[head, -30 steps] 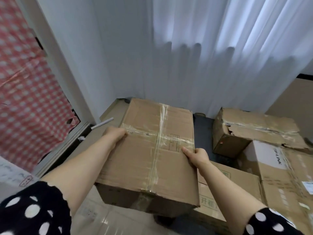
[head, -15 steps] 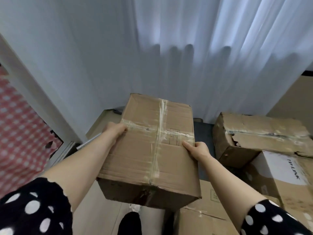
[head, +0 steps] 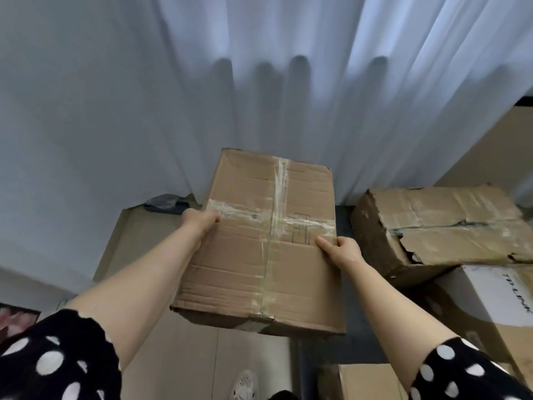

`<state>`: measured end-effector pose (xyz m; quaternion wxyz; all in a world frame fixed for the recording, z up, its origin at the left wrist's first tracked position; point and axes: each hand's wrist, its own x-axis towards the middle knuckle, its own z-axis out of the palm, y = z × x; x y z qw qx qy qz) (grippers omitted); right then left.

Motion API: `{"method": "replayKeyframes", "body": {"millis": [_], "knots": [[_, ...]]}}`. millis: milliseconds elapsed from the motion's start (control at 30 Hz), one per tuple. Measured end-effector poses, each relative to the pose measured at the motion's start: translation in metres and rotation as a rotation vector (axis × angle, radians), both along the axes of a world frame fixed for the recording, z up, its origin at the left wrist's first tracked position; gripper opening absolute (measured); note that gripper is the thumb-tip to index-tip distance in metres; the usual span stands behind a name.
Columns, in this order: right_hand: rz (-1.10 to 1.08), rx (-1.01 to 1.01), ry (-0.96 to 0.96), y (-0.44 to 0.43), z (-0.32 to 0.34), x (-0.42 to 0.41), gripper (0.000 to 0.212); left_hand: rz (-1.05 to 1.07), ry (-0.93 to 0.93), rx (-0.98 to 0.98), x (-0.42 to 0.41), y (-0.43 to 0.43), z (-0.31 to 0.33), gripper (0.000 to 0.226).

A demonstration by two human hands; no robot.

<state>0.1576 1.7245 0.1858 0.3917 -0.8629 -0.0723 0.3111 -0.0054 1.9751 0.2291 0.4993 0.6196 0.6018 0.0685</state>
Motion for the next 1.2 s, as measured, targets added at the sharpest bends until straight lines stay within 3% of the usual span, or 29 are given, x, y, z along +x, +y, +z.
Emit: {"method": "replayKeyframes", "body": {"millis": [167,367,733,1200], "knots": [[-0.092,0.043,0.006,0.016,-0.011,0.041,0.029,-0.133,0.008,0.021,0.054,0.023,-0.005,0.064],[-0.226,0.071,0.025,0.017,-0.037,0.095,0.038,-0.228,-0.026,0.026,0.128,0.031,-0.03,0.048],[-0.381,0.049,0.165,0.003,-0.07,0.186,0.04,-0.256,0.031,-0.09,0.246,0.021,-0.085,0.053],[-0.492,-0.228,0.147,-0.028,-0.252,0.264,0.033,-0.276,0.063,-0.303,0.331,-0.018,-0.296,0.053]]}}
